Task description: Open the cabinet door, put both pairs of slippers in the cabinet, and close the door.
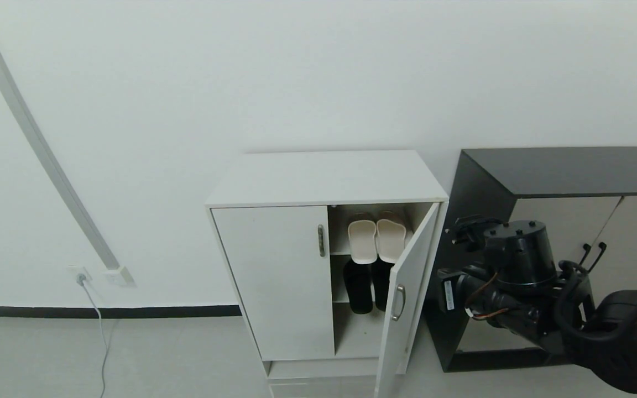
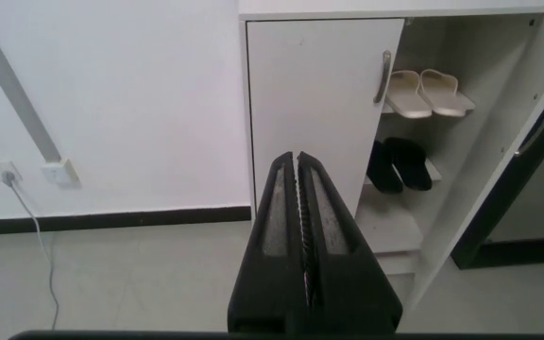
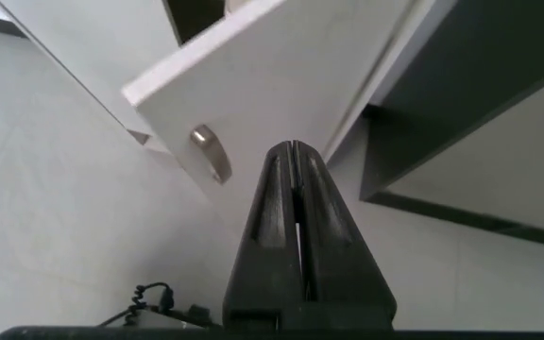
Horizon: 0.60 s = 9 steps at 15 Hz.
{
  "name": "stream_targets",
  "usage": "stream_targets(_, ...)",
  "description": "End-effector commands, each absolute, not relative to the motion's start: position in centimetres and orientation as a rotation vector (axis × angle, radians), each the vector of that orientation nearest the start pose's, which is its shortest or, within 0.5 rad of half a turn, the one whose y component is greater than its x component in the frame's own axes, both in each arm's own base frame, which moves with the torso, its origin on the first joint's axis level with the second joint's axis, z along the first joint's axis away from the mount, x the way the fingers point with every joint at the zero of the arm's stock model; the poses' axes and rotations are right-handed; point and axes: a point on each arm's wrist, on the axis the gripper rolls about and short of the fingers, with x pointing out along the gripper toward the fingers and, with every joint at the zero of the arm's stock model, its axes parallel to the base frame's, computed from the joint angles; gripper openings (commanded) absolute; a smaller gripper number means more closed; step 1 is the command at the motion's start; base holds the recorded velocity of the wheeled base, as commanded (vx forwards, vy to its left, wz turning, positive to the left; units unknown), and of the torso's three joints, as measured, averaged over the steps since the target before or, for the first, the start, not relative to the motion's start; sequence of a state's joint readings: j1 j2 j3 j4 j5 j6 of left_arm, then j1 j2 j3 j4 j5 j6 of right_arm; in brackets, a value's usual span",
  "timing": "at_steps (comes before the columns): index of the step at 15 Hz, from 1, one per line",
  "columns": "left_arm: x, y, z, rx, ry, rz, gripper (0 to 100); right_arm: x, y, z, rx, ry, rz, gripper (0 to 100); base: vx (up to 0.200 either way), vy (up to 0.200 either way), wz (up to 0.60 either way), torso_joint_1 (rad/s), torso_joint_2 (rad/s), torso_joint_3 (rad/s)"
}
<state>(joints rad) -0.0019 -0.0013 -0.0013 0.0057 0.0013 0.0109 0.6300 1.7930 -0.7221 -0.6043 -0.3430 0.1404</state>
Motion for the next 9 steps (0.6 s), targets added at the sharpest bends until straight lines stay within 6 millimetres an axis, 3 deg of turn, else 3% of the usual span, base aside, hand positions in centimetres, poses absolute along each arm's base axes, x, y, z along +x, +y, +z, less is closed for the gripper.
stream_targets(1,-2.3,0.0,7.5,0.011,0.005,0.000,0,25.7,17.6,12.0,-0.094,0.460,0.242,0,0.000,0.000,0.00,0.000,0.00,0.000)
stream_targets(9,-2.3,0.0,7.5,0.009,0.005,0.002,0,30.5,20.7,9.9,-0.023,0.427,0.294,0,0.000,0.000,0.00,0.000,0.00,0.000)
